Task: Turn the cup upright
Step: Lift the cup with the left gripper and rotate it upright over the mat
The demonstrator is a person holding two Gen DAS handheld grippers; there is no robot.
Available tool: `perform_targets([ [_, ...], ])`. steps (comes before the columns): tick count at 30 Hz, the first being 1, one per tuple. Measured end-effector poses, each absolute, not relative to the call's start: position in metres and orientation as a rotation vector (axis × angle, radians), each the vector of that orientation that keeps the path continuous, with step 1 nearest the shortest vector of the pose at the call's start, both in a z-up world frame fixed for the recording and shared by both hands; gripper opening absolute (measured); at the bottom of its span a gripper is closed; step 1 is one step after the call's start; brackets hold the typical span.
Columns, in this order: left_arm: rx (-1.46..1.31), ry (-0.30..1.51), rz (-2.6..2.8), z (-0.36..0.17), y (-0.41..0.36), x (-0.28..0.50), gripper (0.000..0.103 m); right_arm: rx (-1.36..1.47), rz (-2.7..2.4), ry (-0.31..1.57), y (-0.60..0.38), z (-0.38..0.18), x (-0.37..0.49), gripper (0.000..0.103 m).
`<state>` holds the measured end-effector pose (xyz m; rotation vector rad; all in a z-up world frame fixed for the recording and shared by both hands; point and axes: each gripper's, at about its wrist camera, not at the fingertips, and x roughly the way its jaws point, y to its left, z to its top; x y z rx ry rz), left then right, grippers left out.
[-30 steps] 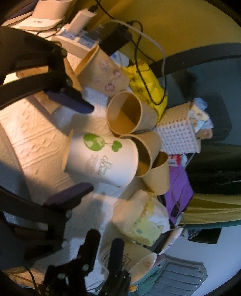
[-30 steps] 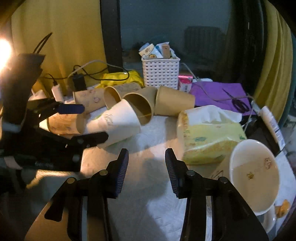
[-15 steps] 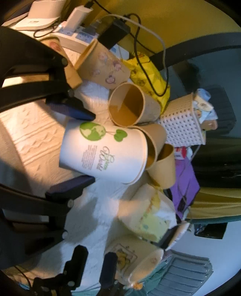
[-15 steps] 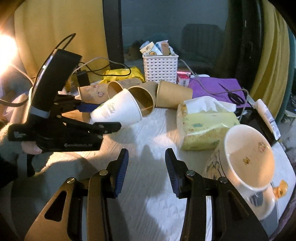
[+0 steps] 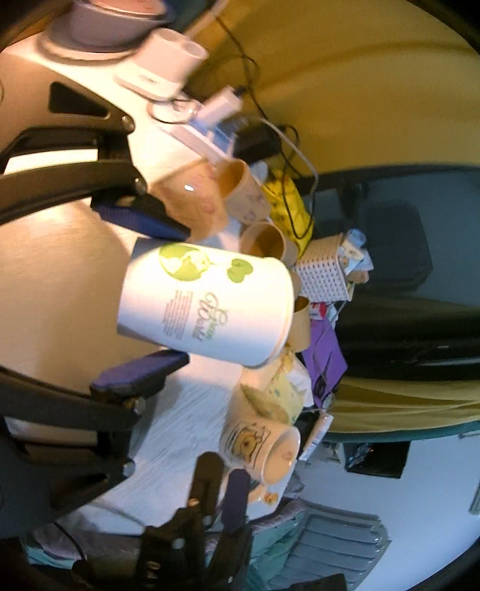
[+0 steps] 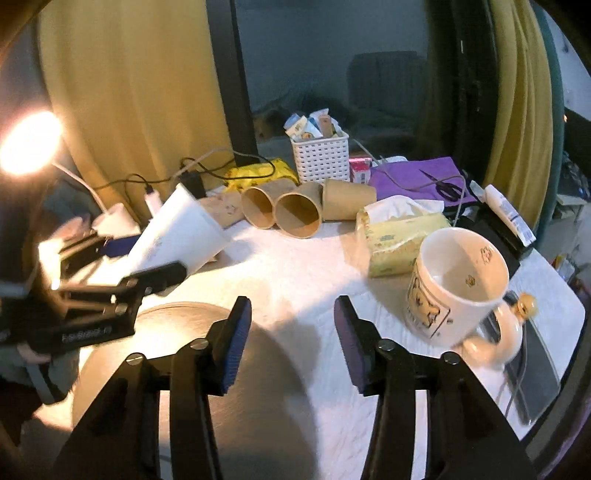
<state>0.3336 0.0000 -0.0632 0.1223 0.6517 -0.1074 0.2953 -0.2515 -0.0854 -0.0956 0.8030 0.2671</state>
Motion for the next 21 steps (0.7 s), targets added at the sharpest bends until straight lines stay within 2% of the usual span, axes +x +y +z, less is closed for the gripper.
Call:
perform_targets([
  [3, 0.094, 0.626, -0.081, -0.062, 0.003, 0.300, 0.062, -0.066, 0.283, 0.785, -0.246, -0.074, 0.274, 0.062],
  [8, 0.044, 0.529, -0.009, -0.058, 0.007, 0.233, 0.062, -0.008, 0.341, 0.773, -0.236, -0.060, 0.242, 0.063],
  [12, 0.008, 0.495, 0.029, -0.066, 0.009, 0.191, 0.062, 0.050, 0.422, 0.789, -0.223, -0.058, 0.218, 0.075],
  [21, -0.082, 0.457, 0.021, -0.074, 0.002, 0.139, 0.062, 0.137, 0.554, 0.863, -0.190, -0.060, 0.181, 0.075],
])
